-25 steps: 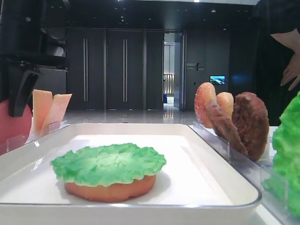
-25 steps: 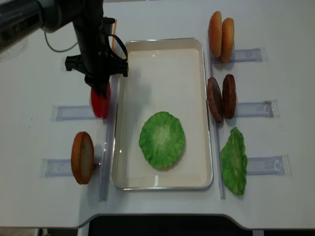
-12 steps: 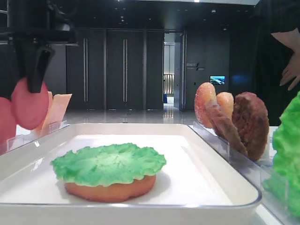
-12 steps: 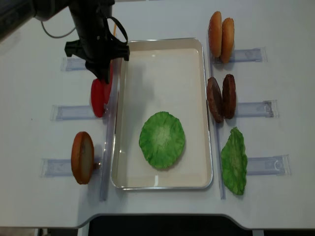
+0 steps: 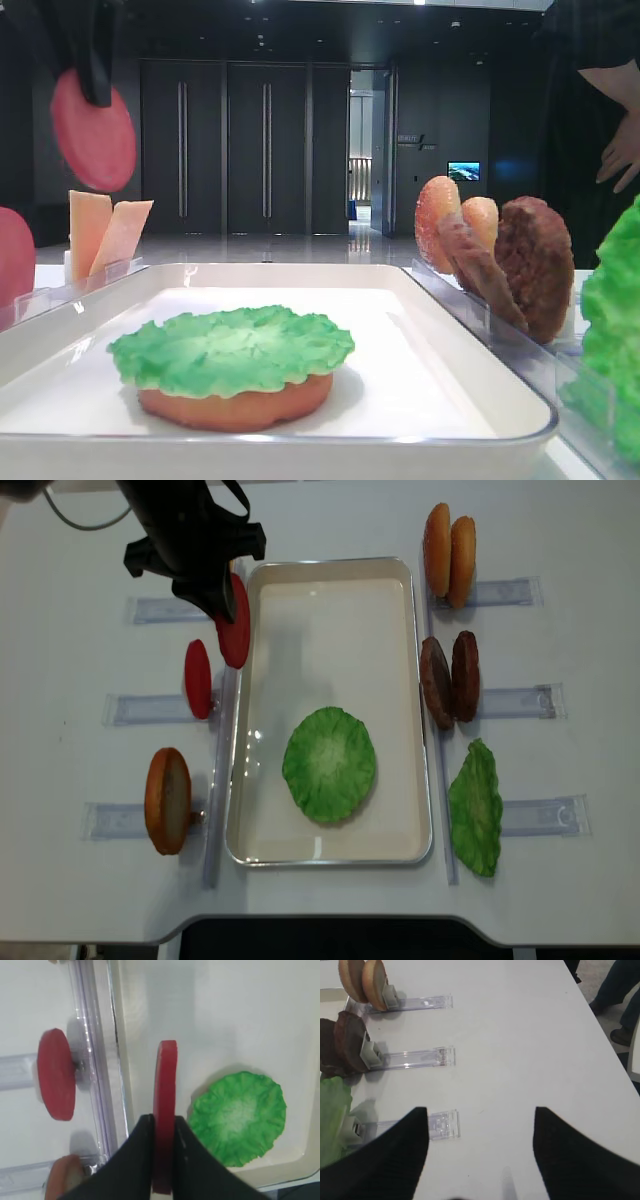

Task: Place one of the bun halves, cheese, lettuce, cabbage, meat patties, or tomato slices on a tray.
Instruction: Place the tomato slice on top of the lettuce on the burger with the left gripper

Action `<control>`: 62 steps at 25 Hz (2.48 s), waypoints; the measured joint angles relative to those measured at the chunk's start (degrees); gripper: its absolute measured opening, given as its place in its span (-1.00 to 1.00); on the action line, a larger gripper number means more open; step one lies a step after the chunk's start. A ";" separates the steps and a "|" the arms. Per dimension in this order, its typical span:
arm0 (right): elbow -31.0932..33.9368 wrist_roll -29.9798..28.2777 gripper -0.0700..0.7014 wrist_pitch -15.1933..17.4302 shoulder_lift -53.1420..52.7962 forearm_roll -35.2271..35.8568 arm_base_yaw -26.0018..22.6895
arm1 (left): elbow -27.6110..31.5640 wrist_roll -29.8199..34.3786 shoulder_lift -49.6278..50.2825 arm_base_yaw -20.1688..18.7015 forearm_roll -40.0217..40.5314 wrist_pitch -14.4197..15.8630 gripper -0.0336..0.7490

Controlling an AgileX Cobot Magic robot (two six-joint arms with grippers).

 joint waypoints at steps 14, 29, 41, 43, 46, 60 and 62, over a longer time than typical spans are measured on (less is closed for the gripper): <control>0.00 0.00 0.31 0.00 0.00 0.00 0.00 | 8.26 14.74 -7.72 0.00 -19.30 0.42 -0.77; 0.00 0.00 0.31 0.00 0.00 0.00 0.00 | 21.06 39.48 -6.61 0.00 -40.29 -7.19 -0.77; 0.00 0.00 0.31 0.00 0.00 0.00 0.00 | 24.85 52.71 0.91 0.00 -47.26 -10.03 -0.77; 0.00 0.00 0.31 0.00 0.00 0.00 0.00 | 24.85 53.78 2.50 0.00 -47.80 -10.03 -0.77; 0.00 0.00 0.31 0.00 0.00 0.00 0.00 | 24.85 55.97 4.69 0.00 -49.34 -10.10 -0.77; 0.00 0.00 0.31 0.00 0.00 0.00 0.00 | 24.85 58.59 7.97 0.00 -51.35 -10.34 -0.77; 0.00 0.00 0.31 0.00 0.00 0.00 0.00 | 24.85 58.63 8.52 0.00 -51.35 -10.34 -0.77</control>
